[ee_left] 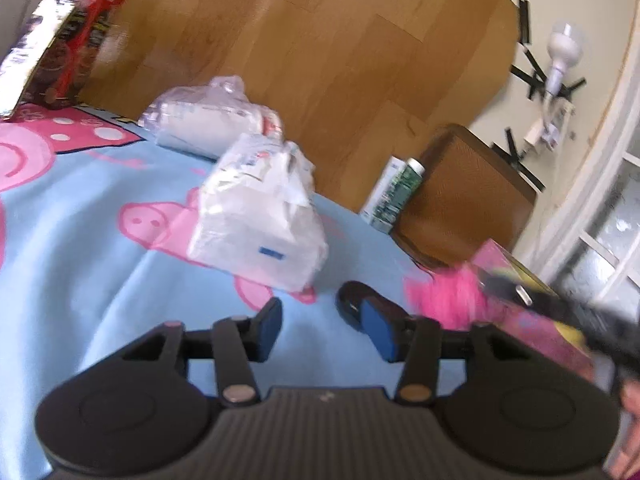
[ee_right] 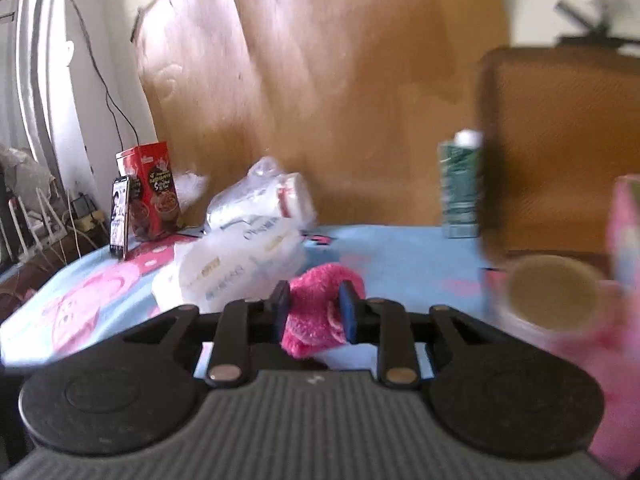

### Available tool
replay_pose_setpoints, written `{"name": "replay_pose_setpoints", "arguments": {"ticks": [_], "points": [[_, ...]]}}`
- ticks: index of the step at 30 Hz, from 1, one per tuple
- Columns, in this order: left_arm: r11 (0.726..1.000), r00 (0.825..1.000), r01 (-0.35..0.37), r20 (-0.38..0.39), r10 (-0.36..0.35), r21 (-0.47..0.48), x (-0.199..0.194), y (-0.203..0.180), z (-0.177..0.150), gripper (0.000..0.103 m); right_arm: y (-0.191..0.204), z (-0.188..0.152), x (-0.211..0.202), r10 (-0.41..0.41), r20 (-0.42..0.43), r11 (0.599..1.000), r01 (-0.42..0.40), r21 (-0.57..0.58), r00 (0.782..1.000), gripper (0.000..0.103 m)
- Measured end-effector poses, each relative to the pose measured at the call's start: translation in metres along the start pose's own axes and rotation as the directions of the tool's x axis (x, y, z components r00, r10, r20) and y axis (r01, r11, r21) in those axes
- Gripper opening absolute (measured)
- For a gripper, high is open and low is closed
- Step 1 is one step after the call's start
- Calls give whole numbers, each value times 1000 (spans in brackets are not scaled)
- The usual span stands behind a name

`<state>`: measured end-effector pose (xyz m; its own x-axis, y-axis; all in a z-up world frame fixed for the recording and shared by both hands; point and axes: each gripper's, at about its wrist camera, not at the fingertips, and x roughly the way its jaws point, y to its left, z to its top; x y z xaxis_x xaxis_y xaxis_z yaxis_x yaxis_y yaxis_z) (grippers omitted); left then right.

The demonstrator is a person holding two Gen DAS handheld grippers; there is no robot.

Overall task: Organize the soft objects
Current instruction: 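Grasp the pink fuzzy plush toy with the left gripper, then carry the pink plush over the tin and open the left gripper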

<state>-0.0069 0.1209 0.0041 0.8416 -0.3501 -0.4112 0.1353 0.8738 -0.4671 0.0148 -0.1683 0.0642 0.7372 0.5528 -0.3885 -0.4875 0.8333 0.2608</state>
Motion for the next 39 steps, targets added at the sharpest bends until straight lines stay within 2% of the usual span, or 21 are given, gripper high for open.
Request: {"name": "replay_pose_setpoints", "arguments": {"ticks": [1, 4, 6, 9, 11, 12, 13, 14, 16, 18, 20, 21, 22, 23, 24, 26, 28, 30, 34, 37, 39], "points": [[1000, 1000, 10, -20, -10, 13, 2, -3, 0, 52, -3, -9, -20, -5, -1, 1000, 5, -4, 1000, 19], [996, 993, 66, -100, -59, 61, 12, -18, -1, 52, -8, -39, -64, -6, -35, 1000, 6, -8, 999, 19], [990, 986, 120, -129, -110, 71, 18, -34, -3, 52, -12, -58, -83, -20, -67, 999, 18, -32, 998, 21], [975, 962, 212, -190, -196, 65, 33, -62, -3, 55, -8, -80, -97, -77, -63, 994, 72, -85, 995, 27], [970, 956, 225, -213, -201, 92, 42, -82, -3, 65, -9, -84, -95, -89, -69, 993, 83, -87, 994, 45], [969, 957, 220, -215, -193, 109, 46, -91, -2, 72, -10, -84, -92, -95, -69, 993, 90, -80, 993, 48], [969, 961, 211, -209, -182, 126, 50, -99, -1, 85, -11, -82, -90, -93, -69, 993, 88, -78, 993, 52], [970, 966, 196, -198, -166, 142, 54, -106, 0, 90, -12, -79, -87, -83, -69, 993, 77, -88, 994, 54], [974, 969, 175, -201, -145, 144, 65, -115, 5, 89, -8, -70, -74, -87, -78, 989, 77, -123, 993, 59], [975, 961, 186, -229, -154, 125, 76, -119, 8, 80, -6, -63, -62, -102, -86, 984, 88, -155, 991, 61], [975, 951, 175, -281, -131, 136, 89, -122, 5, 59, -4, -55, -44, -98, -105, 983, 80, -168, 990, 61], [972, 940, 202, -302, -159, 118, 93, -121, 2, 54, -4, -54, -36, -102, -118, 983, 82, -163, 988, 61], [973, 939, 203, -303, -162, 108, 93, -123, -2, 53, -7, -53, -28, -93, -135, 985, 72, -155, 986, 58], [971, 944, 198, -292, -153, 132, 90, -128, -3, 52, -11, -54, -20, -68, -159, 989, 46, -137, 985, 46], [966, 944, 212, -288, -162, 151, 85, -134, -3, 52, -13, -57, -18, -55, -161, 992, 35, -121, 985, 45], [948, 935, 272, -278, -220, 165, 77, -149, 0, 52, -11, -61, -33, -65, -107, 990, 51, -132, 992, 44], [921, 918, 345, -270, -291, 182, 73, -168, 3, 52, -11, -65, -59, -105, -13, 983, 101, -156, 994, 44], [882, 901, 407, -262, -345, 238, 72, -197, 5, 52, -15, -66, -86, -162, 89, 972, 174, -155, 983, 43], [821, 893, 441, -263, -364, 363, 86, -257, -2, 53, -34, -65, -122, -308, 236, 934, 340, -110, 922, 44], [806, 883, 461, -285, -373, 371, 110, -285, -5, 54, -60, -59, -132, -392, 249, 907, 417, -55, 885, 44], [817, 877, 462, -314, -364, 344, 130, -296, -5, 58, -77, -54, -135, -433, 244, 892, 451, -21, 868, 44]]}}
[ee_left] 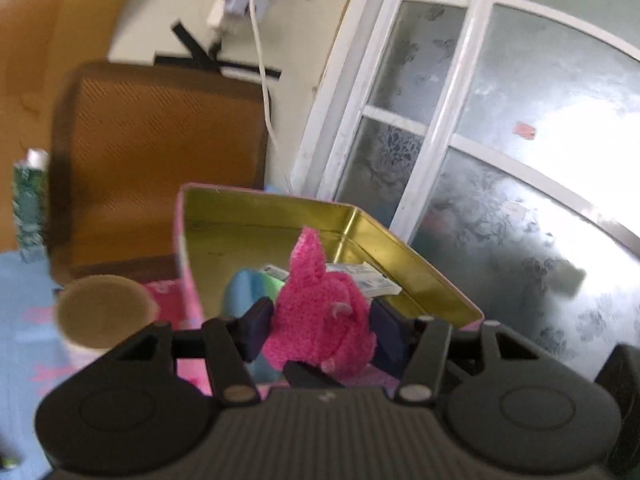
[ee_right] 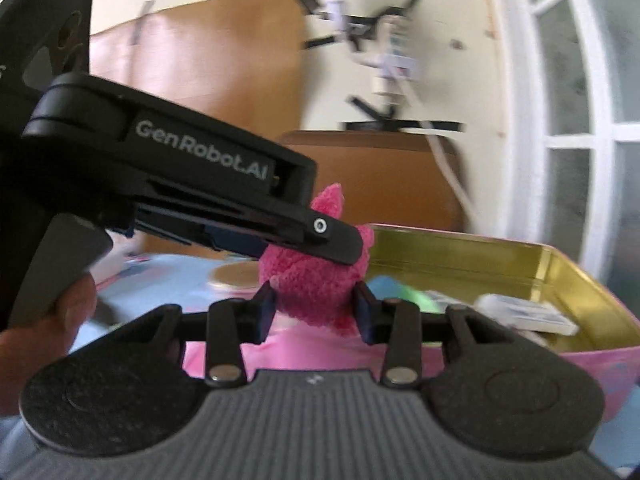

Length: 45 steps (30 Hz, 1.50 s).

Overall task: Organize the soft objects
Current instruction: 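Carry the pink plush over the tin and open the left gripper, then grasp the black hair clip with the left gripper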

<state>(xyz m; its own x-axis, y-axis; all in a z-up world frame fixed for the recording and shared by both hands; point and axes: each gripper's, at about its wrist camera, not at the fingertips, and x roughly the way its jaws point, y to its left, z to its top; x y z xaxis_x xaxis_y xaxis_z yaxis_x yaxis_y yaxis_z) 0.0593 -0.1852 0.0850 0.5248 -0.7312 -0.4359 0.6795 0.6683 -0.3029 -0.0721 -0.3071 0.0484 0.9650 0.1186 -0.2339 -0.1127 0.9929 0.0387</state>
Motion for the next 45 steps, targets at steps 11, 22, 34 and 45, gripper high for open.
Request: {"name": "replay_pose_setpoints", "arguments": {"ticks": [11, 22, 34, 45], "points": [[993, 994, -107, 17, 108, -49, -1, 21, -7, 68, -57, 6, 51, -196, -92, 970, 207, 128, 976, 71], [948, 955, -260, 94, 280, -183, -141, 92, -86, 68, -12, 5, 8, 45, 78, 990, -54, 127, 996, 55], [747, 877, -337, 96, 470, -574, -216, 197, -146, 65, 133, 0, 121, 516, -374, 836, -549, 21, 771, 69], [773, 882, -354, 86, 463, -527, -211, 187, -145, 74, 134, -15, 88, 488, -397, 854, -519, 31, 778, 34]]}}
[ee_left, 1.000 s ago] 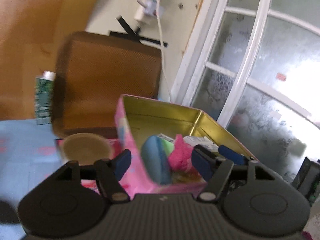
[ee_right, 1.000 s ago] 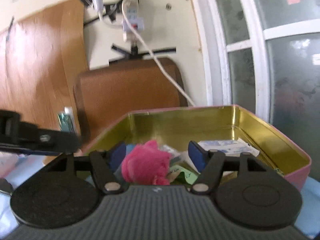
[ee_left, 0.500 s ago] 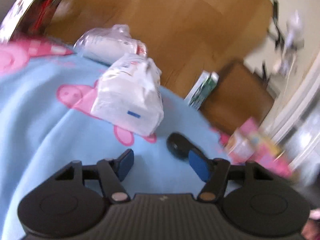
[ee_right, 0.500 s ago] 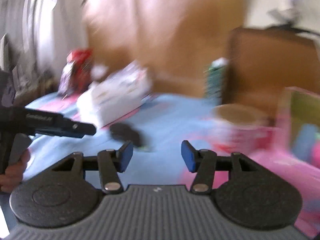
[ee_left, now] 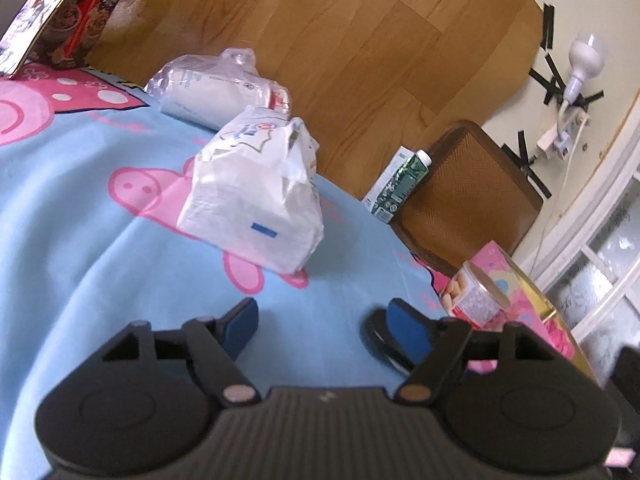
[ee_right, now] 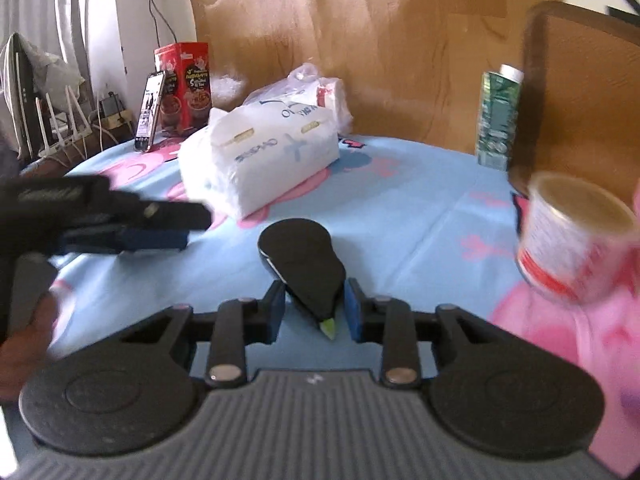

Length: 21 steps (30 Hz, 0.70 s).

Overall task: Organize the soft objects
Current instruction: 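Grasp the black hair clip with the left gripper, then drop the black clip into the pink tin and open the left gripper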

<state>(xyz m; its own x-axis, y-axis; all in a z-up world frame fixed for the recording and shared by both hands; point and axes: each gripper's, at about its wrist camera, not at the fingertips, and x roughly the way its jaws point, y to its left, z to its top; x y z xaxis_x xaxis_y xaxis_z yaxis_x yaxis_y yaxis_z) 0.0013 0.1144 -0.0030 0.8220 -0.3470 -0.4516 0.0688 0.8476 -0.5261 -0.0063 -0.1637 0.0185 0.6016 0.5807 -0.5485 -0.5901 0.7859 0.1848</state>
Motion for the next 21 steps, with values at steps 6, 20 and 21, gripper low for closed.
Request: {"name": "replay_pose_setpoints", "arguments": {"ticks": [6, 20, 21], "points": [[997, 990, 79, -117, -76, 22, 10, -33, -7, 78, -23, -39, -53, 29, 48, 975, -38, 218, 998, 35], [914, 869, 392, -366, -332, 102, 66, -188, -16, 22, -57, -61, -118, -72, 268, 933, -30, 358, 961, 33], [901, 865, 412, -369, -340, 135, 70, -207, -14, 22, -61, -58, -128, -114, 301, 938, 3, 347, 947, 33]]}}
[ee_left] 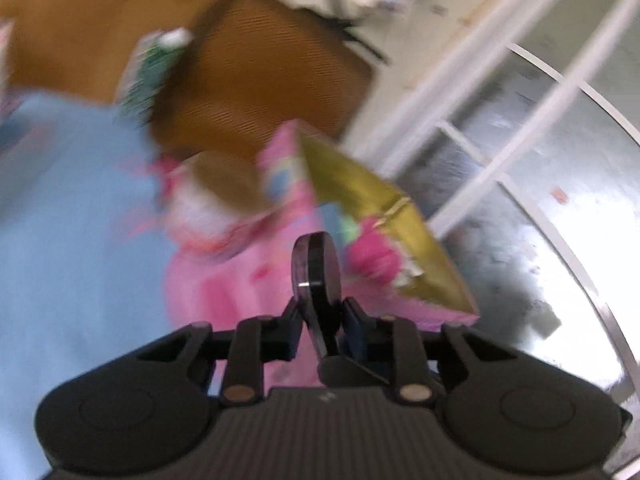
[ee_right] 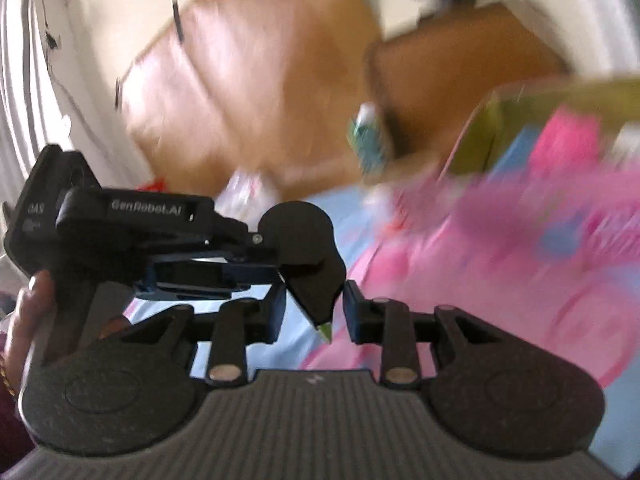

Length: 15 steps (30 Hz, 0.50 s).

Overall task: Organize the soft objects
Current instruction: 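Drop the black clip into the pink tin and open the left gripper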

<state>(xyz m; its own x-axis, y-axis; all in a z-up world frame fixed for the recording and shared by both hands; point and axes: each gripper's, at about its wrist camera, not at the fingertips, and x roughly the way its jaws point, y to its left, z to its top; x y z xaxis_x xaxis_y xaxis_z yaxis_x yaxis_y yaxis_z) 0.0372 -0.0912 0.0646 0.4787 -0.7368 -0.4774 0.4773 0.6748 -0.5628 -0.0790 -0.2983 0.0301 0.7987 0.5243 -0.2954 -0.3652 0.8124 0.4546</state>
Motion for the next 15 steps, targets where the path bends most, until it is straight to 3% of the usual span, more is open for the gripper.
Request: {"name": "replay_pose_setpoints", "arguments": {"ticks": [3, 6, 8, 10, 12, 14, 15], "points": [[995, 1000, 25, -11, -24, 100, 35, -37, 22, 22, -14, 16, -19, -89, 110, 995, 94, -35, 990, 32], [985, 1000, 25, -23, -21, 170, 80, -65, 39, 23, -38, 34, -27, -197, 177, 978, 207, -36, 964, 30], [976, 999, -16, -33, 24, 216, 112, -77, 48, 29, -59, 46, -24, -250, 187, 965, 259, -27, 950, 9], [961, 994, -101, -12, 107, 259, 134, -84, 51, 35, -85, 57, -12, -313, 179, 948, 318, -1, 933, 11], [950, 987, -160, 23, 160, 268, 144, -82, 51, 37, -105, 66, -2, -370, 191, 926, 376, 2, 909, 21], [962, 988, -156, 14, 157, 224, 138, -73, 48, 38, -115, 70, 5, -439, 169, 895, 447, -5, 882, 26], [967, 990, -141, 12, 142, 214, 133, -68, 45, 38, -115, 68, 2, -438, 188, 896, 444, 10, 879, 26]]}}
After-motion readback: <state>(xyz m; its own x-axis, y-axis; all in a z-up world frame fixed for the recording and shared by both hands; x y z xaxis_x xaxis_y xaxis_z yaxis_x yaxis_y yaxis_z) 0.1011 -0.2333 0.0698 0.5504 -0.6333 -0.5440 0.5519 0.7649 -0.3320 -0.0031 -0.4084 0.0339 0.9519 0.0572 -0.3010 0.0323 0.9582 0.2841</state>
